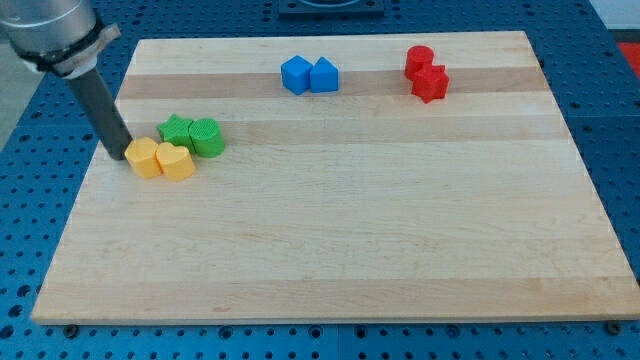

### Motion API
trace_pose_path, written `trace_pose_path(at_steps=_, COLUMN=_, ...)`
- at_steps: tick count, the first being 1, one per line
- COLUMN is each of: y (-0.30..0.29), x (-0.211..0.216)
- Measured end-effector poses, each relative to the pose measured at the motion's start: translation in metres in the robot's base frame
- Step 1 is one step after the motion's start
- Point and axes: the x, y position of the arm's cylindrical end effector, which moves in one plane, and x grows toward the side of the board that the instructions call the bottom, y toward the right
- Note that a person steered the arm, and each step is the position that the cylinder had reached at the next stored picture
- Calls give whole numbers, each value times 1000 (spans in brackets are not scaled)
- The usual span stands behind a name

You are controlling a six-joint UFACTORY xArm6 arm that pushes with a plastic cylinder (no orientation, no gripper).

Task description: Touch the left side of the hexagon

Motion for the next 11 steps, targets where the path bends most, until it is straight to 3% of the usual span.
trace_pose_path(at_steps=3, y=-14, x=-13)
trace_pose_path(at_steps=6, y=-43, x=18)
trace_pose_path(at_steps=10, y=11, x=36)
trace_pose_path(at_steps=11, y=-43, x=3)
